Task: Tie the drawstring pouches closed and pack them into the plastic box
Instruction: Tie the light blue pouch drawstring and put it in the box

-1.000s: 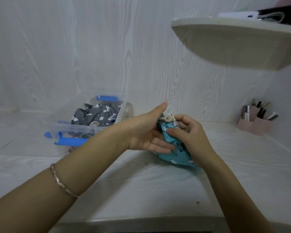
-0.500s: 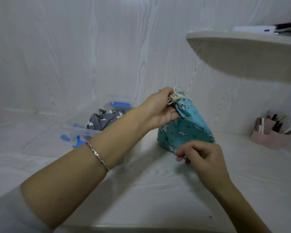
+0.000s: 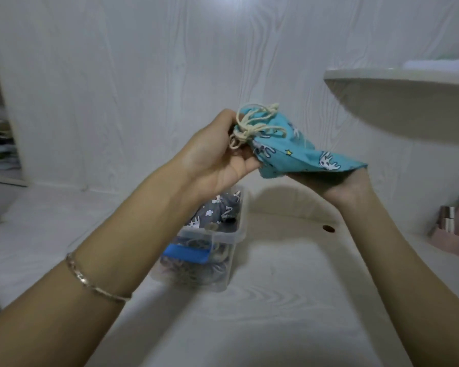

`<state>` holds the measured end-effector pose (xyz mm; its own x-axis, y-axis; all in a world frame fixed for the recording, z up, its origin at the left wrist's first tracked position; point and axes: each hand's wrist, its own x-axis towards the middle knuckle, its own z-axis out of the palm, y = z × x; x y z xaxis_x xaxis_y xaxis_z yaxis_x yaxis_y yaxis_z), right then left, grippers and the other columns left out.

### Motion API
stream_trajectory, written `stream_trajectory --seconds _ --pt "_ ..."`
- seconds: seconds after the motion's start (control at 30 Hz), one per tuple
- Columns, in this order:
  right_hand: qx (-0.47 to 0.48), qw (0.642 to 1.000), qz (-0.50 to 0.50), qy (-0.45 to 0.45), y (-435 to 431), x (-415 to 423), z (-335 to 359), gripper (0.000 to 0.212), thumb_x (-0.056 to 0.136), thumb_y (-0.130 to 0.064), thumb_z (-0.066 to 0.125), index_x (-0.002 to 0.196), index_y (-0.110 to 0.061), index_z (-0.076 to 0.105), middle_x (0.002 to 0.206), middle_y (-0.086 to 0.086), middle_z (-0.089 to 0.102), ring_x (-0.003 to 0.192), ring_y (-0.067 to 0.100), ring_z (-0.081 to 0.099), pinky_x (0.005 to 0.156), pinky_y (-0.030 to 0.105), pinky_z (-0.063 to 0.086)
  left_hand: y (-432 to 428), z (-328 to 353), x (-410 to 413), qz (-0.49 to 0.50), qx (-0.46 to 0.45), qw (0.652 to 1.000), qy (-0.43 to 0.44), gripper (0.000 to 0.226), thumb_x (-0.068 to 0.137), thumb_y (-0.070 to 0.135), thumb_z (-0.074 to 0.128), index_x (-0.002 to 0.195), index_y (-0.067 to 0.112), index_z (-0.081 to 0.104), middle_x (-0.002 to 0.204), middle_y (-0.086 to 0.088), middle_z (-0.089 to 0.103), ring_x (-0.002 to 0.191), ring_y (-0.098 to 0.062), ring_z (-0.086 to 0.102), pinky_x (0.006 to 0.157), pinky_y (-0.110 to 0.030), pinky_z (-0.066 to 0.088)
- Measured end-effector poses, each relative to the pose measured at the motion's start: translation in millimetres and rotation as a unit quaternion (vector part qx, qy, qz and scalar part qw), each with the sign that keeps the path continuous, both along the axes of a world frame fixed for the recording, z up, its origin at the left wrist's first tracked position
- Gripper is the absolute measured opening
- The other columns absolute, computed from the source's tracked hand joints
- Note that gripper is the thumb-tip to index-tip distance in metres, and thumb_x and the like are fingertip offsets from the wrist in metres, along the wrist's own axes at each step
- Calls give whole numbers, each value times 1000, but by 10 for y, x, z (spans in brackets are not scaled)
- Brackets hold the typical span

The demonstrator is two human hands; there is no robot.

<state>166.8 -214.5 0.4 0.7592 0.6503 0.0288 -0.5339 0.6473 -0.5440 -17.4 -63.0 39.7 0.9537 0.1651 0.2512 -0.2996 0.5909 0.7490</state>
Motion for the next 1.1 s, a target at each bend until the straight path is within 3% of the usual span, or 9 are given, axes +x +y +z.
stream_trajectory --seconds 0.23,0.3,0.5,0.7,0.8,0.87,0.93,0.97,1.1 --pt "-106 987 -114 -39 901 -59 256 46 105 -26 21 129 -1 51 123 25 57 100 41 59 68 43 57 340 -61 -364 72 74 994 29 32 97 14 40 77 5 63 83 -14 72 74 -21 71 75 -41 60" --pt "-141 982 -126 -30 1140 -58 167 50 103 -38 23 117 -4 58 106 20 61 90 38 59 58 43 57 437 -131 -446 86 91 990 62 30 97 14 40 80 4 63 82 -13 73 74 -21 72 71 -41 61" --pt "-159 986 -46 -32 1631 -36 -24 56 98 -51 27 91 -6 60 94 17 61 83 34 57 63 40 46 682 -329 -517 141 140 967 160 29 96 9 41 73 5 58 63 -9 69 57 -15 69 60 -34 61" --pt "-233 967 98 9 1635 234 -116 86 88 -67 38 130 7 47 127 29 56 111 43 56 82 57 45 888 -503 -426 154 300 909 245 18 92 6 52 80 0 64 61 -5 66 51 -8 64 50 -18 51" --pt "-312 941 119 -64 1538 434 -26 87 83 -69 46 122 8 53 117 26 65 106 38 63 87 52 50 892 -516 -409 194 405 857 253 10 89 10 57 93 2 62 71 -3 69 58 -6 64 55 -18 52" --pt "-427 883 87 -172 1515 484 38 62 86 -53 57 112 2 58 98 16 69 89 30 68 78 43 56 911 -529 -356 290 569 721 269 36 88 20 60 119 4 48 107 -8 63 89 -12 63 70 -22 51" --pt "-550 780 50 -293 1535 479 60 32 88 -36 62 104 -8 57 84 5 65 70 17 64 63 29 53 956 -522 -283 369 701 559 246 66 88 26 60 144 13 28 147 -9 31 131 -23 36 99 -32 39" --pt "-605 713 34 -353 1549 461 63 23 87 -30 63 98 -11 56 79 2 61 64 14 57 58 24 45 982 -506 -240 368 737 529 202 63 88 26 61 144 19 33 151 -6 25 136 -24 29 105 -33 34" --pt "-713 497 0 -495 1637 466 81 16 80 -16 68 86 -9 55 79 7 50 64 16 39 55 25 31 1100 -508 5 86 801 559 197 35 88 29 64 121 41 59 130 9 56 106 -20 62 96 -39 49"
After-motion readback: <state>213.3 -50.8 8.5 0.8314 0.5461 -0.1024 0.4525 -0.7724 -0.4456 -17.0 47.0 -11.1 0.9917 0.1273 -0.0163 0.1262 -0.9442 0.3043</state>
